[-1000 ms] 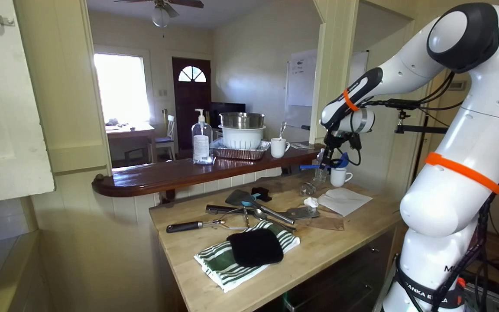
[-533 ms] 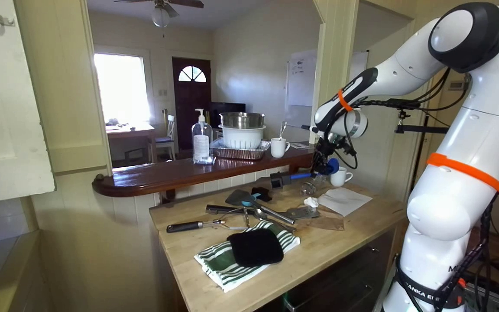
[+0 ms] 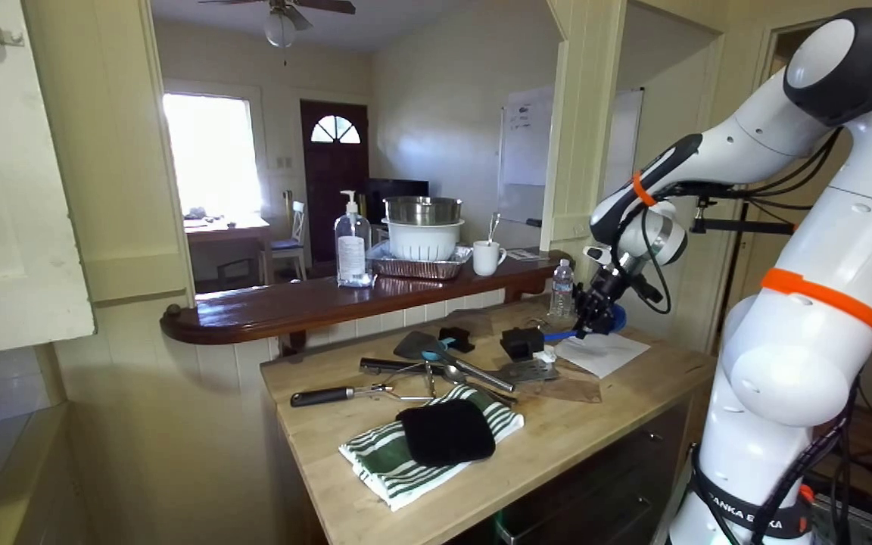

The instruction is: Move the spatula closer

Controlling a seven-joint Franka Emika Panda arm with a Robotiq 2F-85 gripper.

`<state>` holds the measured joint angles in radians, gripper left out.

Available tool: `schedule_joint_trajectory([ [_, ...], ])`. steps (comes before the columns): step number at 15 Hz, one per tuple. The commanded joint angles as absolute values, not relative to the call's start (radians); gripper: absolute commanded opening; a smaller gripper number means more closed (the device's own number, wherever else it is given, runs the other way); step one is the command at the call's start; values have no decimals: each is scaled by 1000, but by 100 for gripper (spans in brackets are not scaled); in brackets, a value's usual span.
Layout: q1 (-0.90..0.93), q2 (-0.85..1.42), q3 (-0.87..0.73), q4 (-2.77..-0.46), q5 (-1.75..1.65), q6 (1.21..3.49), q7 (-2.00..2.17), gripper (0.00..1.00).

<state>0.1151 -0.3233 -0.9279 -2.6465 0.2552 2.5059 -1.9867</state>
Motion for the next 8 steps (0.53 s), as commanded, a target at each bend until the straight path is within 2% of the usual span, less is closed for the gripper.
schedule_joint_trajectory([
  [1,77,-315,-885,-2646,283,2499,-2007,17],
  [2,82,-316,-884,-2646,284,2499,-2007,4],
  [8,-9,-284,-902,-2619,204,2313,-2268,4],
])
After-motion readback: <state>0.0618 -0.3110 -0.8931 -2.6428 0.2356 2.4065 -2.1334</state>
